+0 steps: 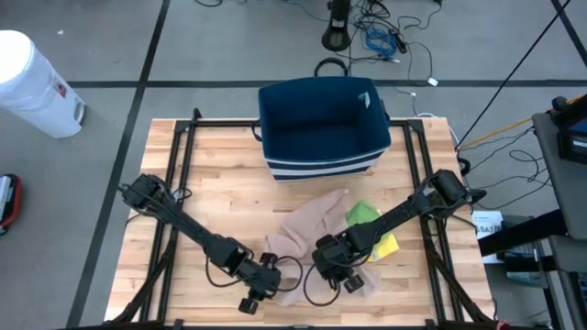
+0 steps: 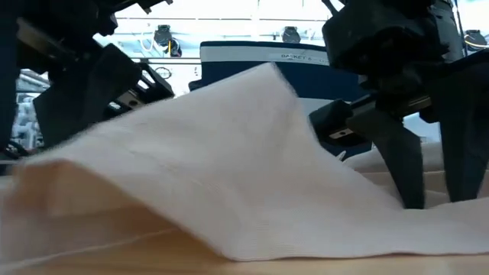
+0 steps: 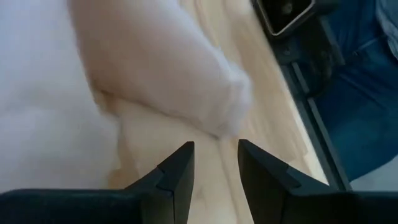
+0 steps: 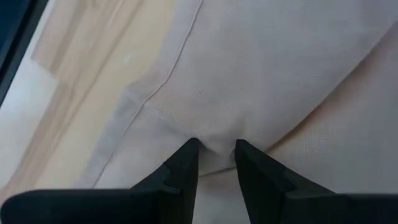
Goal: Fold towel
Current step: Fold the light brown towel
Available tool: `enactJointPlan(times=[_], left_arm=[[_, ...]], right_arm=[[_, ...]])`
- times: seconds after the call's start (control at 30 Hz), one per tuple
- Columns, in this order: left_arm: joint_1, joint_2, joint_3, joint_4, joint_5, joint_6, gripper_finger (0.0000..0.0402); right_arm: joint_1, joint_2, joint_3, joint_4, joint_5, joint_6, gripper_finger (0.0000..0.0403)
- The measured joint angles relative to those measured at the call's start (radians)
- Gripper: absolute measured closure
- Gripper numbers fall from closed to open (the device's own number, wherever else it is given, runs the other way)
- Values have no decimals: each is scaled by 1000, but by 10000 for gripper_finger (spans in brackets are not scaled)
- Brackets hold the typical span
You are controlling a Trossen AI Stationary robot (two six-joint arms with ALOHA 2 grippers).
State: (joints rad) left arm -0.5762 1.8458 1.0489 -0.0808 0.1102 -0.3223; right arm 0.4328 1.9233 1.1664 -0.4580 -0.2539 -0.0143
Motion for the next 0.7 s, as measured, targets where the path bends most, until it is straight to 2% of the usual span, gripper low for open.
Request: enactJointPlan(times=[0.3, 0.4, 0.7], left_arm=[[7, 46, 0, 89, -27, 29, 273], [2, 46, 0, 106, -87, 40, 270], [-6, 51, 0, 106, -94, -5, 176]], right_arm=[[-1, -13, -2, 6, -3, 2, 305], [-1, -13, -2, 16, -3, 3, 305], [-1, -14, -1, 17, 0, 2, 305]])
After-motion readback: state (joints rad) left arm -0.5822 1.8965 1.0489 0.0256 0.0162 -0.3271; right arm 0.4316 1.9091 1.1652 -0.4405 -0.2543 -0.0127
